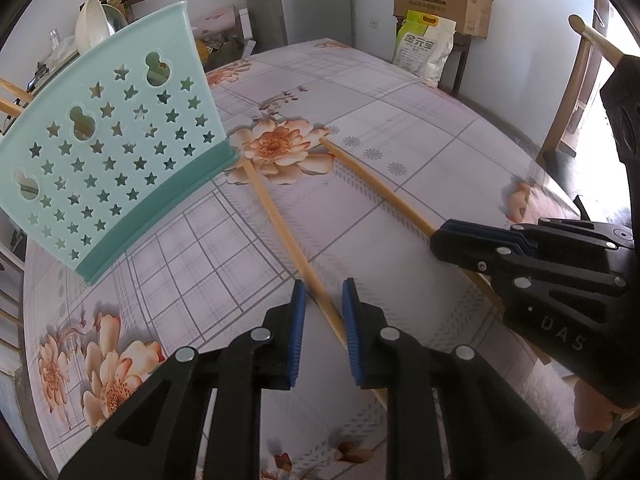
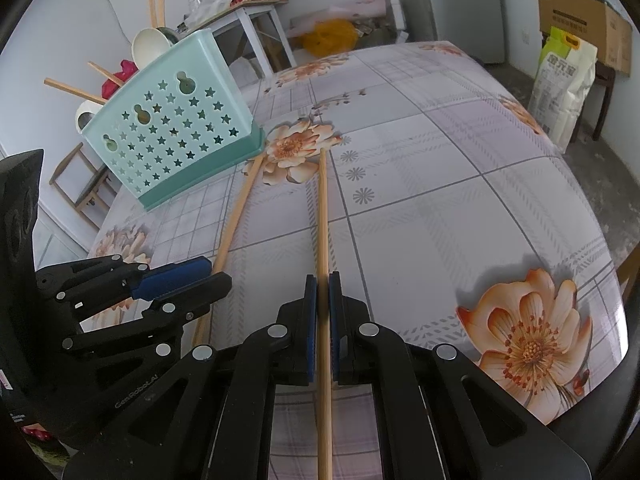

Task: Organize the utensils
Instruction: 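Close the left tool on a chopstick while the right tool holds another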

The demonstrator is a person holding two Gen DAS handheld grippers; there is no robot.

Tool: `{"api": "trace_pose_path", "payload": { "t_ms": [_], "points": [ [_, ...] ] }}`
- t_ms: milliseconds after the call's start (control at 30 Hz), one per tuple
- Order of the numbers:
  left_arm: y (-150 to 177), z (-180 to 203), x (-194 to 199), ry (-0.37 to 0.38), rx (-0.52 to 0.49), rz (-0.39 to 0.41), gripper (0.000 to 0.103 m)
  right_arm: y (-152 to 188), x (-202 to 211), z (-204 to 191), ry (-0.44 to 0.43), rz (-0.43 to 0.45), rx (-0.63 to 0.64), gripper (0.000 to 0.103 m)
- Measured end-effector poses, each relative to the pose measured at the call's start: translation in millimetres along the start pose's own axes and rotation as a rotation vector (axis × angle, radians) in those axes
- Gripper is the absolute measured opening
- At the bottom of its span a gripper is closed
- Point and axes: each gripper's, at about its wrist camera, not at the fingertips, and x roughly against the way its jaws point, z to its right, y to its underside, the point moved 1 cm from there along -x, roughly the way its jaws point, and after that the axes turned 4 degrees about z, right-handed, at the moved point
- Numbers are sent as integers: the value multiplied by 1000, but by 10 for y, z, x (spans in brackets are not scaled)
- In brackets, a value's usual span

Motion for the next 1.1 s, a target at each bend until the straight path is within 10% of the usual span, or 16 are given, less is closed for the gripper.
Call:
{"api": "trace_pose_path", "payload": {
  "t_ms": [733,1100],
  "points": [
    [561,-725,417,15,155,-71,7,155,40,-314,-68,-103,105,7],
    [287,-865,161,48,198,-68,30,-62,-191,-458,-33,-74,145,29]
  ]
}}
